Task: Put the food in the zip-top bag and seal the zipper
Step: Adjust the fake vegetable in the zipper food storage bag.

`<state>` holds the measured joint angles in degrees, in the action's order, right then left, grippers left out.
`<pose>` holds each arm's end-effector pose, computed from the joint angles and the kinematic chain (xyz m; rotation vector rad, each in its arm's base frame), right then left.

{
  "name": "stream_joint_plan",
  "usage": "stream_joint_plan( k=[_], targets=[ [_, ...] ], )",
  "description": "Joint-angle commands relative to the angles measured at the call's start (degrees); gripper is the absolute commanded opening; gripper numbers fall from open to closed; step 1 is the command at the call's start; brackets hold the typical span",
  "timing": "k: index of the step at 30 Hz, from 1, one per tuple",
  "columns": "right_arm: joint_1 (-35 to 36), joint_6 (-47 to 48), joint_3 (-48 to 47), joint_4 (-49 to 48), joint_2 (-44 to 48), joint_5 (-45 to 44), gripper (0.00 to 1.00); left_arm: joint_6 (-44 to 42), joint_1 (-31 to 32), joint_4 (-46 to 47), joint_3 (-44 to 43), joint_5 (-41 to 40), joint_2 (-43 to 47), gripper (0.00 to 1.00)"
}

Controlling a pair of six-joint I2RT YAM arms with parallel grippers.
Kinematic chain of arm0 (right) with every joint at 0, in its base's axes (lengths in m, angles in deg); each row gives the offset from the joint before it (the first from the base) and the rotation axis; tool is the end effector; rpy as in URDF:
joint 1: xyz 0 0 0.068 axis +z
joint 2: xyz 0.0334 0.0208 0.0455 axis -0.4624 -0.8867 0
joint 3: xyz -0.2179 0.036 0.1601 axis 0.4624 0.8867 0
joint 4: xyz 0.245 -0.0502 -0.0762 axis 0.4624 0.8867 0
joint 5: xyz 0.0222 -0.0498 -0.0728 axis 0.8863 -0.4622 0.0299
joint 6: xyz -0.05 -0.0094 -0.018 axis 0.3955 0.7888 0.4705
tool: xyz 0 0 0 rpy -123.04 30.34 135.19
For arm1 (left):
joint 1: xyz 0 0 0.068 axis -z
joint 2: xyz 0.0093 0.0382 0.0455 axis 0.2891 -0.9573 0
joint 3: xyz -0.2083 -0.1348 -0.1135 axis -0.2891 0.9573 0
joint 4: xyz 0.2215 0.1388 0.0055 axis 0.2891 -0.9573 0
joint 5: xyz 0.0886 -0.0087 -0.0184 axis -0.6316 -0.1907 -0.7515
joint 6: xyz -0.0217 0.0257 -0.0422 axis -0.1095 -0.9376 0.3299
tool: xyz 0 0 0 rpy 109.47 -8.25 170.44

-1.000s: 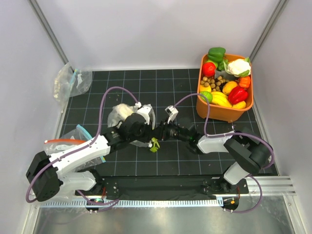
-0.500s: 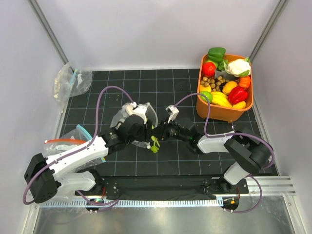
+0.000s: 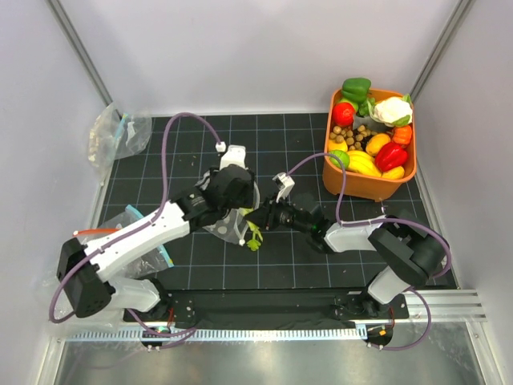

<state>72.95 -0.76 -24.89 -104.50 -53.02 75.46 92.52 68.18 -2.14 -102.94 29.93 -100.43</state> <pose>0.2076 0.2224 0.1744 -0.3811 1.9009 1.1737 0.1902 -0.2095 0.3163 0.1213 2.1780 -0.2138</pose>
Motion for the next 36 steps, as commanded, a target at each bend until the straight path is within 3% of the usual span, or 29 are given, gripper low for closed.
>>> stream_joint_plan(
  k=[1, 6, 9, 12, 13, 14, 23, 28, 36],
  targets=[
    [0.2, 1.7, -1.4, -4.7, 2.6, -1.6, 0.01, -0.8, 0.1, -3.6, -5.4, -3.0, -4.8, 0.67],
    [0.2, 1.9, -1.4, -4.9, 2.8, -1.5, 0.01, -0.5, 0.0, -6.3, -11.1, -7.9, -12.7, 0.59],
    [0.3, 1.9, -1.2, -4.9, 3.2, -1.8, 0.01, 0.3, -0.6, -9.2, -15.3, -11.1, -17.4, 0.47],
    [0.3, 2.3, -0.6, -5.2, 3.9, -2.6, 0.01, 1.4, -1.6, -10.2, -17.2, -12.2, -19.4, 0.23],
    [0.3, 2.3, -0.5, -5.2, 4.1, -3.0, 0.01, 1.1, -1.7, -9.5, -16.9, -12.5, -19.2, 0.07],
    [0.3, 2.3, -0.4, -5.2, 4.2, -3.1, 0.01, 1.0, -1.7, -9.0, -16.8, -12.4, -18.9, 0.0],
    [0.8, 3.9, -0.3, -2.1, 7.7, -5.3, 0.01, 3.2, 1.4, -6.1, -15.7, 0.4, -11.3, 0.0],
    [0.8, 4.3, -2.1, 2.7, 7.4, -7.4, 0.01, 6.1, 3.5, 1.2, -10.3, 8.1, -4.7, 0.0],
    [0.7, 3.9, 0.0, -0.3, 8.3, -10.4, 0.01, 11.3, 3.5, 9.7, -3.0, 17.7, 1.3, 0.0]
  ],
)
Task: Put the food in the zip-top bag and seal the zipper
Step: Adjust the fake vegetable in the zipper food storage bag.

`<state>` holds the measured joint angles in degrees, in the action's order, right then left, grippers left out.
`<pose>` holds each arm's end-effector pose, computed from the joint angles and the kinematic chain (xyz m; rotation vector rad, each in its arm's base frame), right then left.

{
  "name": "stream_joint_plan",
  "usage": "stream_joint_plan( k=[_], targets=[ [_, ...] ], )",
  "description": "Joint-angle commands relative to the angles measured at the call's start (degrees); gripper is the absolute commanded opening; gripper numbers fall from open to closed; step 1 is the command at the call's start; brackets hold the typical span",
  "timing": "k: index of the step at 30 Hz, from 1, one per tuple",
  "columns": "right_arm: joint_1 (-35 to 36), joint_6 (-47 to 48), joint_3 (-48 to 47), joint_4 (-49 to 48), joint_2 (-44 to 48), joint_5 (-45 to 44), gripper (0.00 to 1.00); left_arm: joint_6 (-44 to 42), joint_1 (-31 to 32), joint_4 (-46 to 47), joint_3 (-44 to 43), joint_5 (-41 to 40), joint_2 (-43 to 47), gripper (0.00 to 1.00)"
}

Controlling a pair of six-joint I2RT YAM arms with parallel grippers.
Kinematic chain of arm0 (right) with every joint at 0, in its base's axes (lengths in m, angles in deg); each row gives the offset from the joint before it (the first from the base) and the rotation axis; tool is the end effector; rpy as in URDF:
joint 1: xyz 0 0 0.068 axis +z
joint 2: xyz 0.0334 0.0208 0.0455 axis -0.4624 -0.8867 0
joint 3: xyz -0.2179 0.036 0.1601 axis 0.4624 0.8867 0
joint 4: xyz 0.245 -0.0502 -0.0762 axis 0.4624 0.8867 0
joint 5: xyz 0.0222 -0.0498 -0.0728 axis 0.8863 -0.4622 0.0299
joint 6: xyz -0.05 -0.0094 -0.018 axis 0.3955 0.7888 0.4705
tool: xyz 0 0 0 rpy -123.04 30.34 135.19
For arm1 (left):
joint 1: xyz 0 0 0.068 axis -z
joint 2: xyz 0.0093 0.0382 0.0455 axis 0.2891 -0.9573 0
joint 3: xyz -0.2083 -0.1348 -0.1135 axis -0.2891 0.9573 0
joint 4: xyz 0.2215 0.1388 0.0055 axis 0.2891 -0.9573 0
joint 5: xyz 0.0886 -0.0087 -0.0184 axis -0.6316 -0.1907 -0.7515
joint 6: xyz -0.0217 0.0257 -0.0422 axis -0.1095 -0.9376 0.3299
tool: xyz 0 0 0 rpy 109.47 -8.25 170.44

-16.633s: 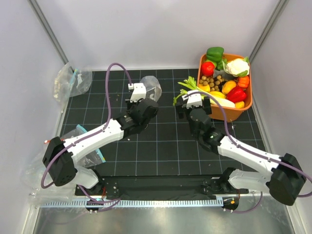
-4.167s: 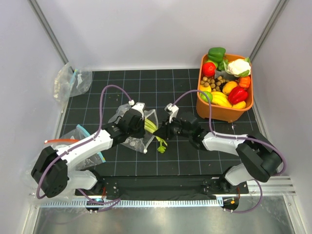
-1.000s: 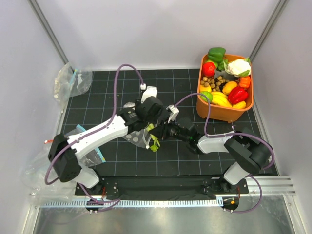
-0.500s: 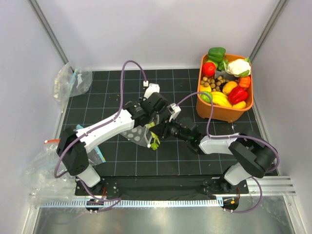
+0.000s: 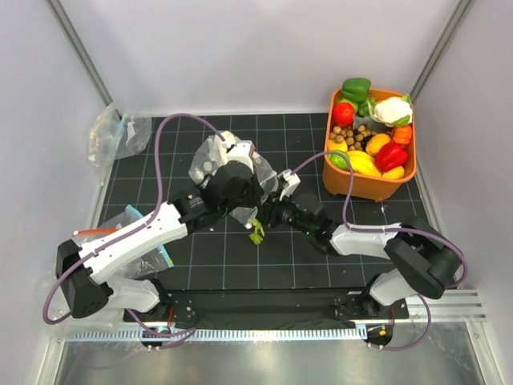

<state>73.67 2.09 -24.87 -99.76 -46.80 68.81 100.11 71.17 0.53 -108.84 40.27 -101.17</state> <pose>0.2016 0.2158 0.1957 -0.3426 1.8501 1.0625 0.1811 -0.2320 0.3497 0.0944 2.1663 -0.5903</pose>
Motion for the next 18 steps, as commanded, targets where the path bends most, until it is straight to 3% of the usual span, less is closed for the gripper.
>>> stream_joint_plan(
  k=[1, 10, 18],
  targets=[
    [0.0, 1.2, 0.5, -5.9, 2.4, -3.2, 0.01, 4.3, 0.5, 8.2, 3.7, 8.4, 2.6, 0.0],
    [0.0, 1.1, 3.2, -12.3, 4.4, -1.4, 0.01, 3.8, 1.8, 11.8, 4.5, 13.4, -3.9, 0.0],
    [0.0, 1.2, 7.8, -16.7, 8.5, -6.8, 0.01, 2.4, 2.0, 14.3, 6.9, 17.0, -1.2, 0.0]
  ],
)
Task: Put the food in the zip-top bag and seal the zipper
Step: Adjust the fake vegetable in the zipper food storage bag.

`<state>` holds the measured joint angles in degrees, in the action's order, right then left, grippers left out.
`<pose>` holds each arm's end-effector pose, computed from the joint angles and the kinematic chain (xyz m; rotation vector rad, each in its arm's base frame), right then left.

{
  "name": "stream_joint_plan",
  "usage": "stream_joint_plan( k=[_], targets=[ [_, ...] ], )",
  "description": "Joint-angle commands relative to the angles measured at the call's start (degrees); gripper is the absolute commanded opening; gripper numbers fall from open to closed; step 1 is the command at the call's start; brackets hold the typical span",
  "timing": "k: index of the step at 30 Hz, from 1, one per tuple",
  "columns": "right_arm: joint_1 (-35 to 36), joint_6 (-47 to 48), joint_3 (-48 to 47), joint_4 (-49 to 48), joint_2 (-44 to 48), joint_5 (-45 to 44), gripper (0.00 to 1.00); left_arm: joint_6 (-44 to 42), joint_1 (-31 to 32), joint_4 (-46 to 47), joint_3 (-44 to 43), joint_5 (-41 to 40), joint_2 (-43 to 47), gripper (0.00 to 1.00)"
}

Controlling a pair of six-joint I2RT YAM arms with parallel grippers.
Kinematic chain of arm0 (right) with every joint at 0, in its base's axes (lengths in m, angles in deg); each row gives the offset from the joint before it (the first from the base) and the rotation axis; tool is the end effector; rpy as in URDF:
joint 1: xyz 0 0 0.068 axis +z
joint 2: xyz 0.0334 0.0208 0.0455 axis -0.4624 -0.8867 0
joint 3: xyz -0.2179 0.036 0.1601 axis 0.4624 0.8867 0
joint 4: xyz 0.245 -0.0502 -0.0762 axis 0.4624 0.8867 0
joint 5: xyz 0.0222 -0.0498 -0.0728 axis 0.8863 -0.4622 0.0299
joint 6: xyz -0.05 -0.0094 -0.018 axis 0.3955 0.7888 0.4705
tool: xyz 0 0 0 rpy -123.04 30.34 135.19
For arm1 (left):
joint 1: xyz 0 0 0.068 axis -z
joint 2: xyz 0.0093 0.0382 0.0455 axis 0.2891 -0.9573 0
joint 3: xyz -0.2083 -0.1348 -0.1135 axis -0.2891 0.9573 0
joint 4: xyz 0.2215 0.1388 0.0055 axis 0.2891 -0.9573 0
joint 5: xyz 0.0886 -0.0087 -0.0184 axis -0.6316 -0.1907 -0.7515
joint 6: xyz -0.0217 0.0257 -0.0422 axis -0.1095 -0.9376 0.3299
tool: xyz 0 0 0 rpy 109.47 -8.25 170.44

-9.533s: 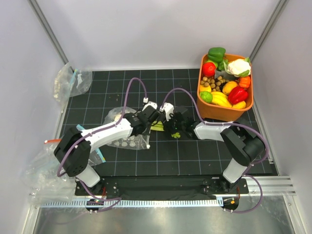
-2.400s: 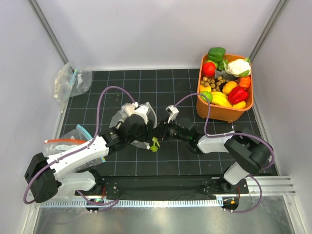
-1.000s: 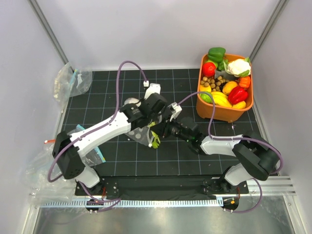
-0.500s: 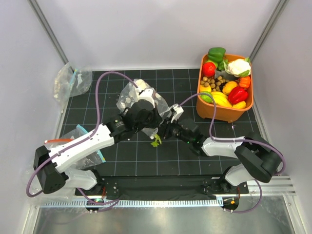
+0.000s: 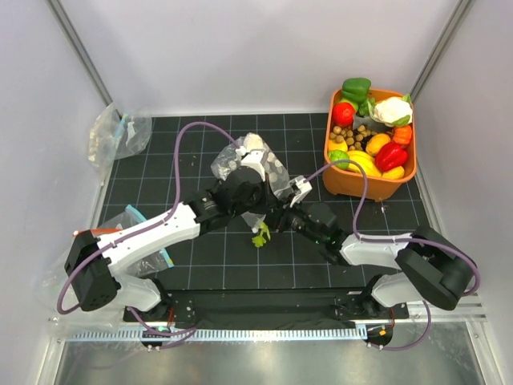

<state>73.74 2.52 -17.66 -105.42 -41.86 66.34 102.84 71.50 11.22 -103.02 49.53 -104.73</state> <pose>0.1831 0.1949 0.1912 -0.3090 1.7844 1.0468 0.1877 -0.2539 0.3134 0.1456 2.2163 -0.7825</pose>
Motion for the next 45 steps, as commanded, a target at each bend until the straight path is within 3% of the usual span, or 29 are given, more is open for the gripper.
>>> stream_joint_plan(
  k=[1, 19, 22, 25, 28, 29, 32, 34, 35, 38, 45],
  targets=[
    [-0.1, 0.9, 1.1, -12.4, 4.1, -6.3, 0.01, -0.3, 1.6, 3.8, 1.7, 8.4, 2.4, 0.0],
    [0.0, 8.1, 1.7, -6.9, 10.1, -9.5, 0.01, -10.0, 1.0, 2.3, 4.2, 7.5, 3.6, 0.0],
    [0.1, 7.9, 1.9, -6.6, 11.1, -11.1, 0.01, -10.8, 1.0, 3.3, 5.6, 9.3, 5.2, 0.05],
    [0.1, 7.5, 2.0, -6.3, 10.9, -12.1, 0.01, -12.3, 1.0, 4.5, 6.1, 10.3, 5.8, 0.15],
    [0.1, 7.2, 1.6, -5.2, 10.6, -13.0, 0.01, -13.3, 1.0, 4.7, 6.2, 12.7, 5.9, 0.34],
    [0.1, 7.0, 1.4, -5.1, 10.4, -13.2, 0.01, -13.5, 1.0, 4.8, 6.2, 12.9, 6.0, 0.47],
    [0.1, 5.9, 1.5, -4.8, 10.3, -14.7, 0.01, -13.9, 1.0, 4.8, 7.2, 12.3, 7.5, 0.67],
    [0.1, 3.8, 1.5, -3.9, 10.4, -16.7, 0.01, -14.2, 1.0, 4.8, 8.3, 11.6, 9.3, 0.74],
    [0.2, 3.4, 1.3, -3.5, 10.5, -17.5, 0.01, -14.3, 1.0, 4.8, 8.6, 11.5, 9.9, 0.84],
    [0.0, 1.1, 1.3, -0.8, 11.3, -22.3, 0.01, -14.8, 1.0, 4.6, 9.7, 11.0, 12.4, 0.92],
    [0.0, 1.4, 2.1, -0.3, 12.6, -24.9, 0.01, -15.1, 1.0, 2.3, 10.3, 2.7, 15.4, 0.93]
  ],
)
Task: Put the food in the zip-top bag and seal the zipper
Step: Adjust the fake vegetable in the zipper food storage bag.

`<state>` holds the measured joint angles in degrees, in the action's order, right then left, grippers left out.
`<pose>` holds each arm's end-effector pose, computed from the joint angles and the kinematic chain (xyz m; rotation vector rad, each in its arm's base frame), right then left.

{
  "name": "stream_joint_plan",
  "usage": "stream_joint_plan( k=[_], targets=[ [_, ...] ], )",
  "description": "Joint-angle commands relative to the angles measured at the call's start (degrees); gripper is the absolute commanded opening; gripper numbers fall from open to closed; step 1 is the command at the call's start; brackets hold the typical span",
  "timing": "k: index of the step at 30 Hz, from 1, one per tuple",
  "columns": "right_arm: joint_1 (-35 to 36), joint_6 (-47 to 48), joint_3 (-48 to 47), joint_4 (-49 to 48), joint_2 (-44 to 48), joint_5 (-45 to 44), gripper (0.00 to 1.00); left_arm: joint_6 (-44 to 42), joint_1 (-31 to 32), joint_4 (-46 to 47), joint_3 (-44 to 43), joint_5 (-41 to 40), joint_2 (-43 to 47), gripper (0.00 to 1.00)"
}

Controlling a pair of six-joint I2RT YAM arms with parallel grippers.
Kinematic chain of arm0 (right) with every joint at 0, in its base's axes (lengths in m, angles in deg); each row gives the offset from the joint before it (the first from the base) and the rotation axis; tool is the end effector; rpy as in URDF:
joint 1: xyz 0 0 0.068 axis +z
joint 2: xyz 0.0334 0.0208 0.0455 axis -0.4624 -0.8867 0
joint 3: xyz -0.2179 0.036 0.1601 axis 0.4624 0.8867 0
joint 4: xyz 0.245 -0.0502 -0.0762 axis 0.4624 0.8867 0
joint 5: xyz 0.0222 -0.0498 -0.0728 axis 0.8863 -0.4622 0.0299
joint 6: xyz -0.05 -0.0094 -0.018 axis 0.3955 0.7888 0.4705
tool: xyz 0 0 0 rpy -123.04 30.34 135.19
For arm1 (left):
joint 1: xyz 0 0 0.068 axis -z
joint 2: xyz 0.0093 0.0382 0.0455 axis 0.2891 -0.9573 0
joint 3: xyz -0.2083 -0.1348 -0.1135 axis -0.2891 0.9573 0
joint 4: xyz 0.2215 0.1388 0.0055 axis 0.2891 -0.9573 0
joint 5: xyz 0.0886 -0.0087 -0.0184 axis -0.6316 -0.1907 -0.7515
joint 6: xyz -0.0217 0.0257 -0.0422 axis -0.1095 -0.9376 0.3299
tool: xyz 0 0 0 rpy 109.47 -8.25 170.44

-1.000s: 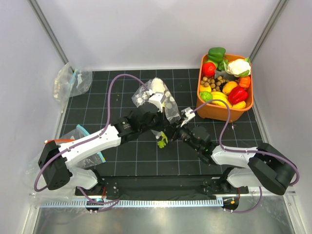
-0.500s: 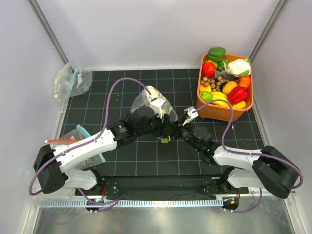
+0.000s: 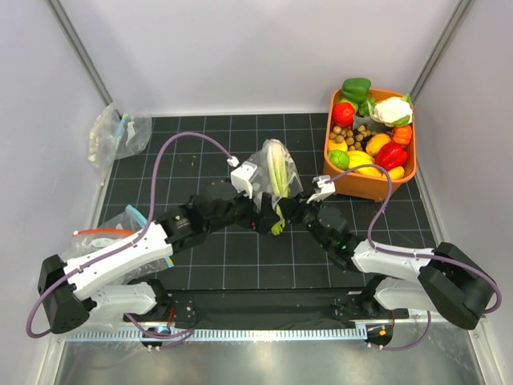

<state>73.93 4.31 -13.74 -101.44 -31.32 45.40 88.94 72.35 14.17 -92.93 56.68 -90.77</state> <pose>0.1716 0.1653 0.2057 -0.0359 1.7002 0.7564 0.1492 -0.2139 0.3221 0.4755 2.0600 -0.8472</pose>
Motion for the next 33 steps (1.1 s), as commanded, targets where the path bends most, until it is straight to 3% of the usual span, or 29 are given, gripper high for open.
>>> stream_joint_plan(
  k=[1, 7, 12, 18, 33],
  targets=[
    [-0.2, -0.6, -1.7, -4.3, 2.2, -4.2, 0.01, -1.2, 0.2, -1.1, 0.5, -6.0, 1.7, 0.93],
    [-0.2, -0.9, 0.3, -6.0, 4.3, -7.0, 0.01, -1.2, 0.3, -1.2, 2.1, -10.7, 0.7, 0.9],
    [-0.2, 3.9, 2.1, -10.4, 4.4, -4.8, 0.01, -0.9, 0.3, 1.1, 2.8, -14.2, -5.1, 0.88],
    [-0.2, 2.7, 0.7, -7.6, 4.2, -5.3, 0.01, -1.2, 0.9, 7.1, 4.9, -14.2, -8.4, 0.87],
    [-0.2, 0.3, 0.2, -6.7, 4.0, -6.5, 0.01, -6.3, 2.0, 21.7, 11.7, -12.2, -5.5, 0.84]
  ],
)
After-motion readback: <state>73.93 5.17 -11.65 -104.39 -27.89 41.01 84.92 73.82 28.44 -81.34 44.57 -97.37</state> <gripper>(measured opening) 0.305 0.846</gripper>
